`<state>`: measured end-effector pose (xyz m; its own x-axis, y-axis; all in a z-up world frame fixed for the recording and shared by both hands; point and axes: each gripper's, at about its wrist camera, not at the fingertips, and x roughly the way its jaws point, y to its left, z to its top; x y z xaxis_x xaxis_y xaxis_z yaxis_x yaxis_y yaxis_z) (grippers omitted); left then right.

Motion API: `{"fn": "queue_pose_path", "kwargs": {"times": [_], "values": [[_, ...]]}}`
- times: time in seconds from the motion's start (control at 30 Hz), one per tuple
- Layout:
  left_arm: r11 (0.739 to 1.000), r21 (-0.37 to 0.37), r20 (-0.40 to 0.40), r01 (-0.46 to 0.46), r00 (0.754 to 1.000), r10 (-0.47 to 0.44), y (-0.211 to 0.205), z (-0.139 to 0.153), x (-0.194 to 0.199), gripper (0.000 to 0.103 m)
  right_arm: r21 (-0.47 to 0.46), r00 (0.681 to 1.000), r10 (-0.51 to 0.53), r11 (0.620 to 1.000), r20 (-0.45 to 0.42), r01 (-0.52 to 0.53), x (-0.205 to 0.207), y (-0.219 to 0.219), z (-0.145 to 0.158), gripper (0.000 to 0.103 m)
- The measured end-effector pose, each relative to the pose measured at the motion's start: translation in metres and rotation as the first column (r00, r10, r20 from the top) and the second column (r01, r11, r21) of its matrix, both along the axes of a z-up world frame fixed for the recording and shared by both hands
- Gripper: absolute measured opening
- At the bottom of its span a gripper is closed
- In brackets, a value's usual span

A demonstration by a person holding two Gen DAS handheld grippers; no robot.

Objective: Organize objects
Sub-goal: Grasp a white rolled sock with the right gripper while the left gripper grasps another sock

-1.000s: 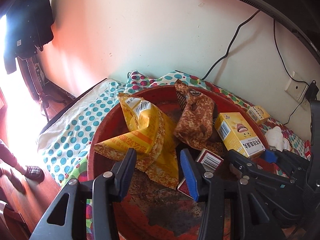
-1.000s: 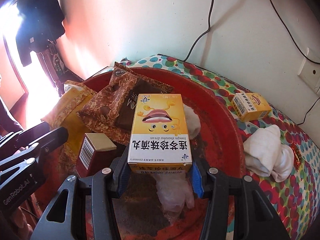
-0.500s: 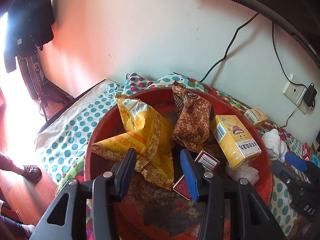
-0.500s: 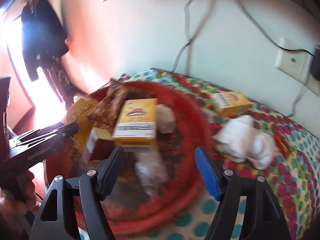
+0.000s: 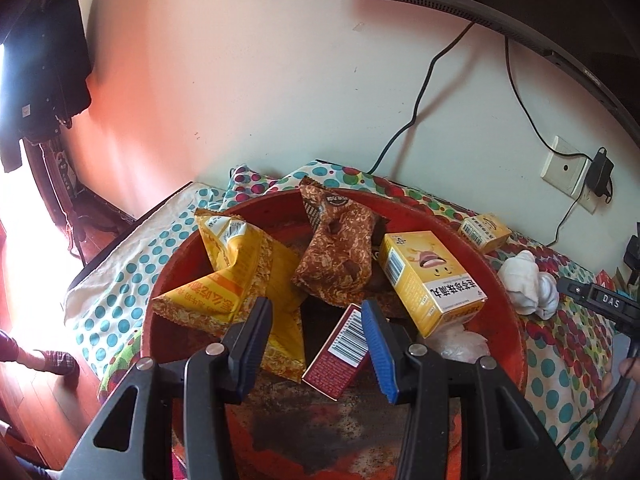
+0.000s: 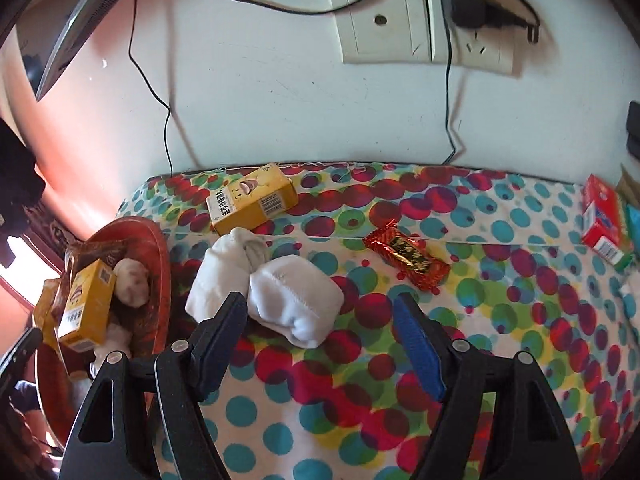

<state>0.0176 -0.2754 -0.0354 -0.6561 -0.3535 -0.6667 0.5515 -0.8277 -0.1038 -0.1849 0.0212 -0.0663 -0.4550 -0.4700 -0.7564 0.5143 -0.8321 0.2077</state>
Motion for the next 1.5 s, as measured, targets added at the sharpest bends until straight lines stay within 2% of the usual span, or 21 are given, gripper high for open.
{"fn": "queue_pose_path", "kwargs": {"times": [0.1,0.23,0.3,0.33,0.37,0.5,0.6,0.7,0.8,0.87,0.97,1.07,1.17,1.2,1.27,1.33,1.4,1.47,1.5], "values": [[0.999,-0.029,0.021,0.03,0.999,-0.029,0.011,-0.002,-0.006,0.051,-0.011,1.0,0.011,1.0,0.017,-0.011,-0.002,-0.013,-0.008,0.074],[0.996,-0.059,0.055,0.064,0.997,-0.061,0.024,-0.007,-0.013,0.053,0.024,1.0,0.02,1.0,0.001,-0.02,-0.004,-0.029,-0.019,0.073],[0.995,-0.073,0.062,0.075,0.996,-0.07,0.029,-0.009,-0.015,0.053,0.026,1.0,0.018,0.999,0.004,-0.018,-0.007,-0.033,-0.024,0.068],[0.993,-0.084,0.063,0.08,0.995,-0.074,0.031,-0.009,-0.016,0.053,0.021,1.0,0.025,0.999,0.006,-0.025,-0.009,-0.033,-0.026,0.058],[0.993,-0.09,0.065,0.083,0.995,-0.077,0.033,-0.009,-0.016,0.053,0.011,0.999,0.038,0.999,0.011,-0.038,-0.01,-0.034,-0.027,0.054],[0.99,-0.101,0.082,0.093,0.993,-0.085,0.037,-0.011,-0.018,0.054,0.048,0.996,0.075,0.996,-0.049,-0.073,0.002,-0.035,-0.021,0.05],[0.99,-0.098,0.071,0.101,0.993,-0.094,0.039,-0.008,-0.017,0.054,0.038,0.994,0.069,0.997,-0.086,-0.066,0.015,-0.012,-0.011,0.05],[0.988,-0.095,0.059,0.125,0.991,-0.119,0.044,-0.003,-0.016,0.056,0.018,0.992,0.023,1.0,-0.121,-0.021,0.027,0.032,-0.004,0.05],[0.982,-0.099,0.05,0.163,0.986,-0.159,0.056,0.006,-0.02,0.057,0.03,0.991,-0.007,0.999,-0.137,0.011,0.039,0.073,-0.005,0.05],[0.977,-0.076,0.027,0.199,0.98,-0.197,0.065,0.015,-0.025,0.062,0.034,0.99,-0.025,0.999,-0.139,0.03,0.043,0.097,-0.008,0.05],[0.951,-0.077,0.032,0.301,0.954,-0.299,0.089,0.034,-0.044,0.064,0.002,0.994,-0.051,0.999,-0.098,0.052,0.043,0.122,-0.018,0.05],[0.904,-0.086,0.072,0.418,0.908,-0.413,0.119,0.048,-0.075,0.07,-0.033,0.996,-0.071,0.997,-0.061,0.069,0.044,0.139,-0.027,0.051],[0.85,-0.083,0.156,0.52,0.849,-0.504,0.146,0.049,-0.113,0.07,-0.059,0.995,-0.074,0.996,-0.061,0.071,0.044,0.143,-0.025,0.051],[0.84,-0.078,0.203,0.536,0.834,-0.514,0.154,0.045,-0.129,0.07,-0.052,0.996,-0.068,0.997,-0.052,0.065,0.043,0.14,-0.026,0.051],[0.827,-0.043,0.253,0.561,0.807,-0.534,0.162,0.034,-0.153,0.07,-0.037,0.996,-0.063,0.997,-0.057,0.061,0.043,0.137,-0.027,0.052],[0.837,0.001,0.323,0.547,0.792,-0.518,0.168,0.017,-0.179,0.07,-0.032,0.997,-0.054,0.998,-0.058,0.052,0.044,0.135,-0.027,0.052],[0.831,0.045,0.35,0.554,0.77,-0.533,0.172,0.004,-0.196,0.07,-0.047,0.997,-0.054,0.998,-0.047,0.052,0.043,0.137,-0.029,0.053],[0.848,0.031,0.394,0.529,0.773,-0.497,0.177,-0.007,-0.21,0.07,-0.067,0.998,-0.057,0.996,-0.032,0.055,0.04,0.141,-0.03,0.053],[0.845,0.035,0.401,0.533,0.767,-0.501,0.178,-0.011,-0.213,0.07,-0.08,0.998,-0.057,0.995,-0.023,0.055,0.039,0.142,-0.031,0.053]]}}
